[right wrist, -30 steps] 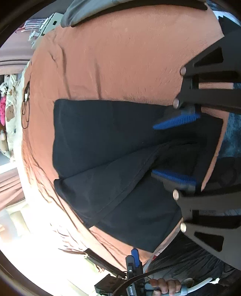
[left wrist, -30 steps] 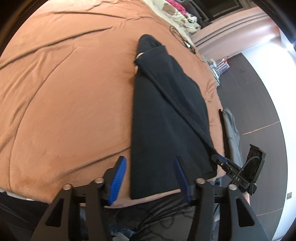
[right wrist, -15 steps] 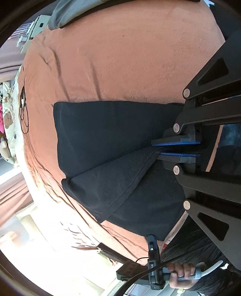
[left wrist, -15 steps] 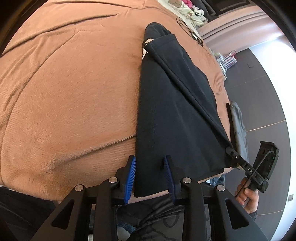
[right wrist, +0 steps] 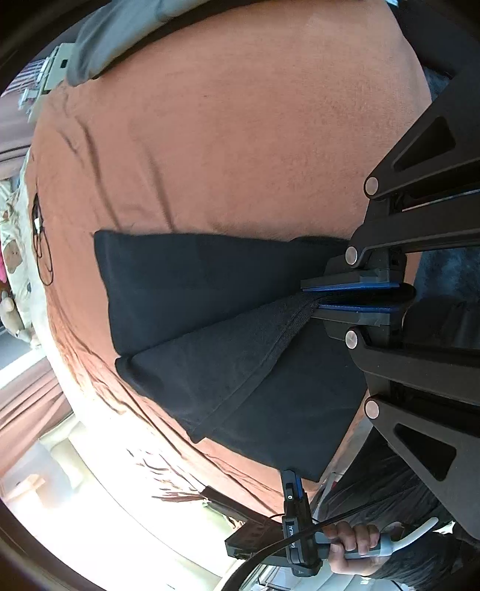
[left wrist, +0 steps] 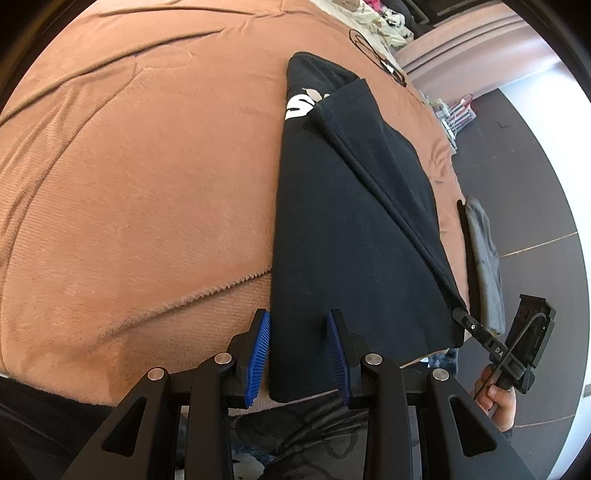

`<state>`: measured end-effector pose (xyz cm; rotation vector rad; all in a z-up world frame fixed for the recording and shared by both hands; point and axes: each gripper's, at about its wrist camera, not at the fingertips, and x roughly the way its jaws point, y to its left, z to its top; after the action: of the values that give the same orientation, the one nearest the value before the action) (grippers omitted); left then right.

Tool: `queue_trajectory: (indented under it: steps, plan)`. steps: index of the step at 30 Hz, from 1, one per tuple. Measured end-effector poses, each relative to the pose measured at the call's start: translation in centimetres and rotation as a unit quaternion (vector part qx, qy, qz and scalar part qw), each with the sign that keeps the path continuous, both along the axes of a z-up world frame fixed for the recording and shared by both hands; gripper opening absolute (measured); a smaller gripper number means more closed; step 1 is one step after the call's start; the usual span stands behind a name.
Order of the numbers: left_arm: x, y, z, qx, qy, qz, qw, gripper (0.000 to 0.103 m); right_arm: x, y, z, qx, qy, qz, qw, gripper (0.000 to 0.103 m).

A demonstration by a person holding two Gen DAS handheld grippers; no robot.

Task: Fold small clothes

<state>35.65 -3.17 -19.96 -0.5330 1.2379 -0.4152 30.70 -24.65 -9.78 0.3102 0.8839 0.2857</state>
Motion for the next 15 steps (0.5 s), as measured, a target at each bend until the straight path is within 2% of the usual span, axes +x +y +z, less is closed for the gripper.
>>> queue_trajectory:
  steps: [7,8,12,13,14,15]
  plan:
    - [0.2,0.1,-0.3,-0.009,0.001,-0.001,1.0000,0.033,0.2,1.1,-0.1,-0.033,0.017,-0.003,0.999,0.003]
    - [0.3,0.2,-0.1,-0.012,-0.001,-0.001,0.9999,0.033,0.2,1.4,0.2,-0.046,0.016,-0.005,0.999,0.007]
    - [0.6,0.9,0.5,-0.016,-0.011,0.003,0.9998,0.033,0.1,2.6,1.7,-0.091,0.014,0.004,0.996,0.012]
    - [0.9,1.0,0.7,-0.017,-0.015,0.004,0.9997,0.033,0.1,2.8,2.2,-0.099,0.011,0.006,0.995,0.021]
    - [1.1,1.0,0.8,-0.017,-0.018,0.004,0.9997,0.033,0.1,3.1,2.5,-0.105,0.007,0.007,0.994,0.033]
    - [1.3,1.1,0.9,-0.018,-0.021,0.005,0.9996,0.033,0.1,3.5,3.0,-0.111,0.001,0.009,0.994,0.039]
